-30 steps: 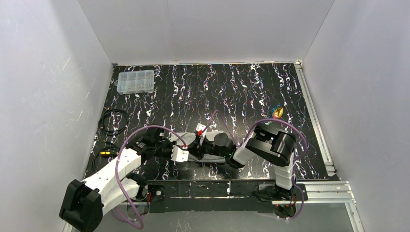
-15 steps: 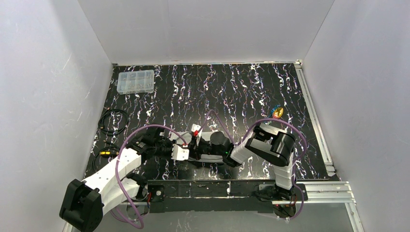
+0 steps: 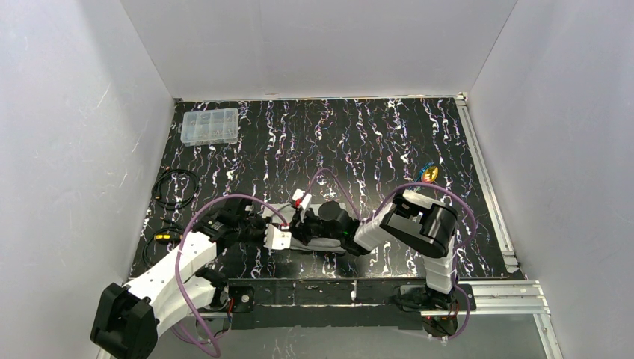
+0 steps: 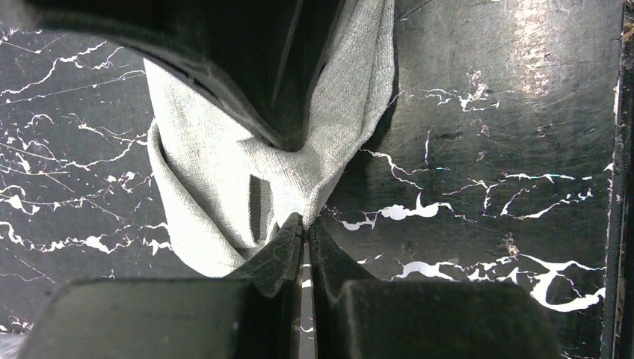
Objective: Fold the napkin into a case and place the utensils inside
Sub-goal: Stuff the top corner of the smaller-rectangle-folded napkin at the center of the board.
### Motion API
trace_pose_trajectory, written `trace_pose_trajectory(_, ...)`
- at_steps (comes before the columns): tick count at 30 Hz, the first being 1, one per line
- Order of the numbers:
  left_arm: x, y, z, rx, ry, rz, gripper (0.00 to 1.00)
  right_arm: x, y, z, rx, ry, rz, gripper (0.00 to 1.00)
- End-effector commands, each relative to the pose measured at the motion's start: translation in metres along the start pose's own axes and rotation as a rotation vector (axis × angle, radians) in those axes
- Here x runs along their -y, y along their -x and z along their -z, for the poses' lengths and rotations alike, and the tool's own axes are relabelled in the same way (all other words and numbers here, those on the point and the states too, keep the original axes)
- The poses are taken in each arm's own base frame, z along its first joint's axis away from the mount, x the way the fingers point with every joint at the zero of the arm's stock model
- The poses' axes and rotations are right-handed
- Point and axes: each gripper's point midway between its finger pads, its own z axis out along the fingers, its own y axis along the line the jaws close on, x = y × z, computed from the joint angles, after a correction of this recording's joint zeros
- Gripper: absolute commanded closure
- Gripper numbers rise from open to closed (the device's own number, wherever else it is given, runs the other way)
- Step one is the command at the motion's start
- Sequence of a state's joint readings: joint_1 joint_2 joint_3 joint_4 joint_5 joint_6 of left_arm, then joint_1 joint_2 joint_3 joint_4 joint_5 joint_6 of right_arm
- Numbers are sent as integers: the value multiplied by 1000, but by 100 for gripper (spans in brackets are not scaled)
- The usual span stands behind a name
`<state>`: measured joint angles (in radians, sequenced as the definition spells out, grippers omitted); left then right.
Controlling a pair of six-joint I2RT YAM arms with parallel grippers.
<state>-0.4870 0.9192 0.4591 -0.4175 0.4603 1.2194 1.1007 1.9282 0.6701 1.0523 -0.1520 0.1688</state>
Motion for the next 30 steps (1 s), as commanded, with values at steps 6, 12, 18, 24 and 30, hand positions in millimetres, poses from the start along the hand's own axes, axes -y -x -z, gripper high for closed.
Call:
trace_pose_trajectory(6,-5,12,1,52,7,-5,100,-12,13,-9,16,54,10,99)
trace_pose_trajectory(12,-11,10,-4,43,13,10,100,-29,23,-7,58,147,-9,99)
trace_pose_trajectory(18,-8,10,-5,50,10,9,100,-37,28,-5,85,199,-27,87)
trace_pose_trajectory(24,-10,10,-5,47,21,9,100,-37,20,-12,55,215,-36,79)
trace_pose_trajectory(30,-9,9,-5,43,15,17,100,-41,22,-9,67,239,-25,54)
